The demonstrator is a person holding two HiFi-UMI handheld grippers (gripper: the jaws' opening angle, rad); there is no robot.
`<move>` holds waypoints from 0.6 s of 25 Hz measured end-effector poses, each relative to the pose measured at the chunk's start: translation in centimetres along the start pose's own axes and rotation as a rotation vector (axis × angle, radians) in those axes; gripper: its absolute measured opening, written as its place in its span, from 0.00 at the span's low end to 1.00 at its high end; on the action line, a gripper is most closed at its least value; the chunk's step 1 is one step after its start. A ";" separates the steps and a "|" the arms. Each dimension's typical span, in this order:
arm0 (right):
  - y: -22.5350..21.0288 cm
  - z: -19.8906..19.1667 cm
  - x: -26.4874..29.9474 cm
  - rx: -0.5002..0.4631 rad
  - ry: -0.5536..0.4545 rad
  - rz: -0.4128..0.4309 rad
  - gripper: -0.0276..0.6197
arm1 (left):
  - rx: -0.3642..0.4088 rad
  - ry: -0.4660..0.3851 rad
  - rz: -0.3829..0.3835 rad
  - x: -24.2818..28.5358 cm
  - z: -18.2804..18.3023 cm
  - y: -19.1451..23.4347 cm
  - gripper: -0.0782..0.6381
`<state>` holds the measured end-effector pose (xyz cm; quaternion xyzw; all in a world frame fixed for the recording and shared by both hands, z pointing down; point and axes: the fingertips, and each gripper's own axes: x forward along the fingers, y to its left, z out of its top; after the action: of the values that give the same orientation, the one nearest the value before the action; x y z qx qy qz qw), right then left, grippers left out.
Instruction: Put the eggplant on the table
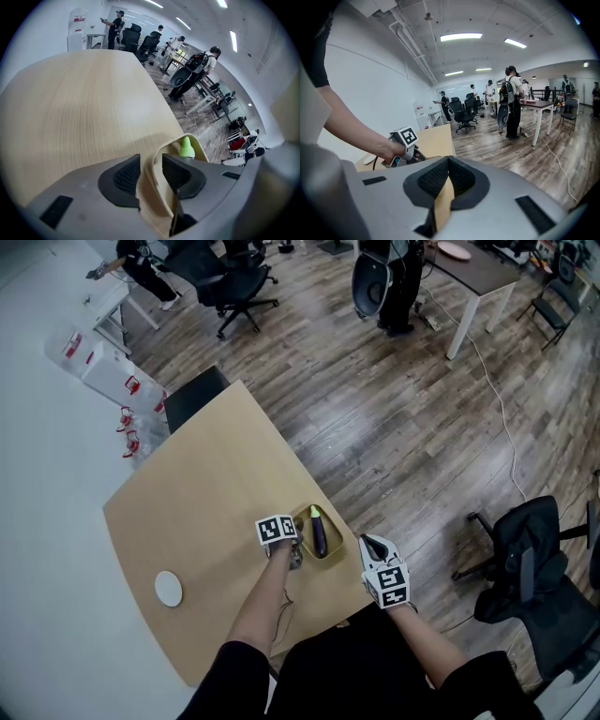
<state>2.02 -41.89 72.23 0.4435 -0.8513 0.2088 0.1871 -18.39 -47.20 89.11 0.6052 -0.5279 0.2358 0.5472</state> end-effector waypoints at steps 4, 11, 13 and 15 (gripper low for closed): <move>0.7 0.5 -0.8 -0.005 -0.012 -0.008 0.13 | 0.019 -0.026 -0.009 -1.2 0.4 -0.3 0.31; 2.8 1.3 -2.3 -0.005 -0.053 0.003 0.13 | -0.008 -0.070 -0.023 -4.6 0.0 -0.2 0.31; 3.4 1.4 -2.7 -0.001 -0.068 0.000 0.13 | -0.007 -0.086 -0.018 -5.7 -0.4 0.1 0.31; 3.9 1.2 -3.0 0.012 -0.077 -0.007 0.13 | -0.009 -0.093 -0.023 -7.0 -1.1 0.2 0.31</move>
<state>0.28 -38.48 68.92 0.4553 -0.8551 0.1960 0.1520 -20.54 -43.51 83.44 0.6191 -0.5470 0.1987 0.5273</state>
